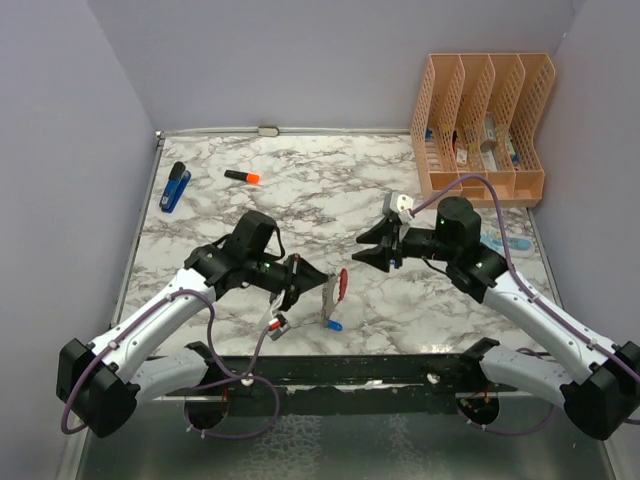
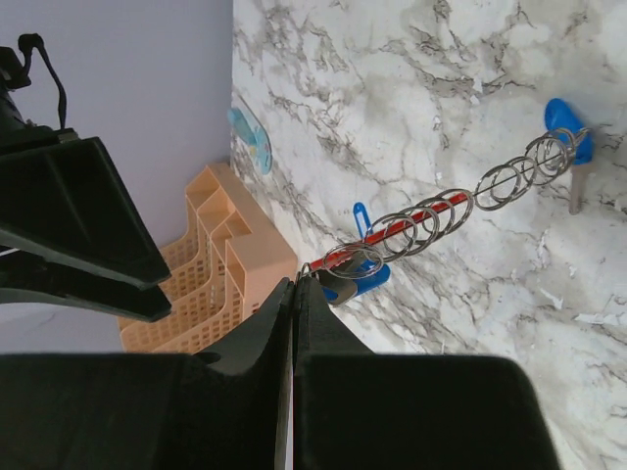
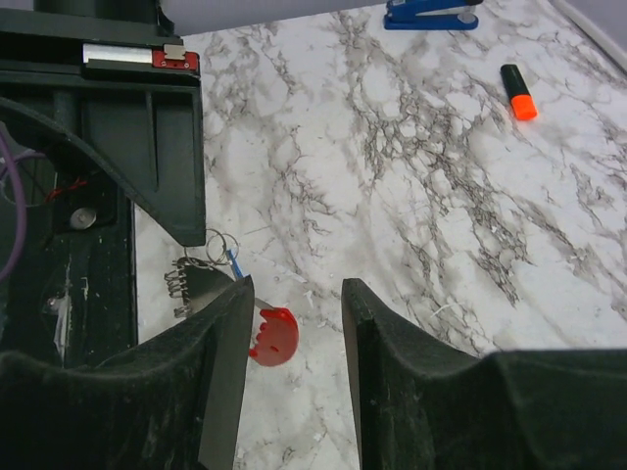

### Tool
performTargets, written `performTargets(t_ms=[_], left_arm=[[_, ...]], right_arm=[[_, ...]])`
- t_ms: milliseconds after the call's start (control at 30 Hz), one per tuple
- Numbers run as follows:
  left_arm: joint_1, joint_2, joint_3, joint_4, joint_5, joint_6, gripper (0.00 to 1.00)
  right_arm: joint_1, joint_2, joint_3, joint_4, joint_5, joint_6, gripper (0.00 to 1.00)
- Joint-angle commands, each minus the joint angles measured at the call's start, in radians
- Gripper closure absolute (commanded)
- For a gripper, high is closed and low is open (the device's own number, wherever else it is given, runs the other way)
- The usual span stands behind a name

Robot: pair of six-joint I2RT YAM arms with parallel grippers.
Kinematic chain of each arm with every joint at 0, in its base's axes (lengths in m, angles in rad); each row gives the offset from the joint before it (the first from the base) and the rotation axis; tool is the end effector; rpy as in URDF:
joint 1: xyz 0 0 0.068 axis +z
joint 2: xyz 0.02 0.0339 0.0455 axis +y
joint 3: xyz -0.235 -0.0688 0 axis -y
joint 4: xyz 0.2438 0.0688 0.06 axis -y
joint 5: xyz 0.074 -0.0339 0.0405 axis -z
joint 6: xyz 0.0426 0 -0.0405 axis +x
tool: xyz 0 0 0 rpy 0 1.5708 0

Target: Put the keys on the keyring

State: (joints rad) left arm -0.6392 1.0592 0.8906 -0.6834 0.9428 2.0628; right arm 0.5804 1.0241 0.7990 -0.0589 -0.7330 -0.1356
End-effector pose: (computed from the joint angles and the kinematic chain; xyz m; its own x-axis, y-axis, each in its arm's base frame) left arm 0.1565 -0.1592 0.2621 0.9712 -0.0767 -0.2257 0.1648 -0.4683 0.8681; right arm 0.1937 0.1611 0.2887 -0.1045 -0.1886 -0.9765 -0.9676 0.2460 0.0560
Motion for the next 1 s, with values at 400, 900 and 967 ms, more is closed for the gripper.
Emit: performTargets(t_ms=[400, 900, 967], left_arm=[[-0.014, -0.023, 0.035, 0.001, -0.301, 0.712, 1.00], [-0.053, -0.058, 0.076, 0.015, -0.072, 0.715, 1.00], [-0.054, -0.054, 0.086, 0.007, -0.063, 0.716, 1.00]], right_arm=[[-0.007, 0.035, -0.043, 0.082, 0.061, 0.015, 0.55], [-0.007, 0.234, 0.107, 0.115, -0.159, -0.036, 0.56], [-0.007, 0.239, 0.132, 0.080, -0.174, -0.059, 0.56]])
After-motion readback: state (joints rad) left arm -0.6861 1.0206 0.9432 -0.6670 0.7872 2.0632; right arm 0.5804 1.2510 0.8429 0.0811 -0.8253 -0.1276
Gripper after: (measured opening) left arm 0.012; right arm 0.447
